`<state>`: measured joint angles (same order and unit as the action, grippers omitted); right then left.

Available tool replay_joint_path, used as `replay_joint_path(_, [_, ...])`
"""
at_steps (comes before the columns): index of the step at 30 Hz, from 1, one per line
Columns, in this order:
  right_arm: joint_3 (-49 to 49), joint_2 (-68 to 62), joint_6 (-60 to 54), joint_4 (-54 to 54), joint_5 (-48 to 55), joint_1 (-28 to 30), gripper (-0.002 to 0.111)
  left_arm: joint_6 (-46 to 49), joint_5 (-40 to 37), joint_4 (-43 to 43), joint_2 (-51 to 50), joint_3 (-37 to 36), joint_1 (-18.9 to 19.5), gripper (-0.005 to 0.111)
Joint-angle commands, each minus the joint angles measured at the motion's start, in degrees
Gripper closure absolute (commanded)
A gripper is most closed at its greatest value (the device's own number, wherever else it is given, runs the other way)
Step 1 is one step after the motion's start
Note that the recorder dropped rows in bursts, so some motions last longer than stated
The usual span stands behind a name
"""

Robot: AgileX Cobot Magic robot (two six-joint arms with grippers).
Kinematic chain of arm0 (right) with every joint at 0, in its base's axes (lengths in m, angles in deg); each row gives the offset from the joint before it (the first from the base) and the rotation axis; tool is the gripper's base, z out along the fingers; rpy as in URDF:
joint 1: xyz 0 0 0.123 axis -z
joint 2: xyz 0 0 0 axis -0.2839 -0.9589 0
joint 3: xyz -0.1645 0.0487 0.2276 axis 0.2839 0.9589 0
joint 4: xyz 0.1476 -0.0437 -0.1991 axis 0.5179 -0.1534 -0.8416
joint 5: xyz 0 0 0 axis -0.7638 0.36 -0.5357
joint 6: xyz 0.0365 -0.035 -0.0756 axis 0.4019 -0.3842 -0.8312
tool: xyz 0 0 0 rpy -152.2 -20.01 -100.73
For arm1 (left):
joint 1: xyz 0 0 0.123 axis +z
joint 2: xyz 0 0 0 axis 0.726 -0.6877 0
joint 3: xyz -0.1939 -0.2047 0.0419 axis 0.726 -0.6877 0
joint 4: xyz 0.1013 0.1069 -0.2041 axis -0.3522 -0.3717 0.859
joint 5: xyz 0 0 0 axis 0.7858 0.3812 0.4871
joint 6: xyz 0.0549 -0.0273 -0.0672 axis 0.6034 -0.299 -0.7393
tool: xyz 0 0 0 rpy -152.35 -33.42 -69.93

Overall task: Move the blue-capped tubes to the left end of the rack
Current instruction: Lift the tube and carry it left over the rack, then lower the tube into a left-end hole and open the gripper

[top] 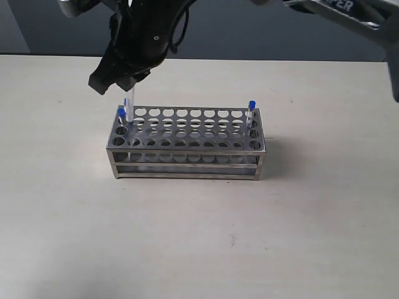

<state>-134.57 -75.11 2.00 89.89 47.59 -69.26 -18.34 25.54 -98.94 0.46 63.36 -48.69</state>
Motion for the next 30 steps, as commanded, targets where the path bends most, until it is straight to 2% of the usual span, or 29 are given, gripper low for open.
replay_joint_path(1, [-3.6,-3.5,-0.5,0.8,1.2,0.0,0.109,0.0,0.3,0.1,0.2,0.2,-0.4,0.106])
replay_joint_path(17, [-3.8,-10.0,-2.3,6.3,-3.8,0.0,0.109,0.0,0.3,0.1,0.2,0.2,-0.4,0.106])
replay_joint_path(30, [-4.1,-11.0,-2.3,3.7,-3.8,0.0,0.109,0.0,0.4,0.1,0.2,0.2,-0.4,0.106])
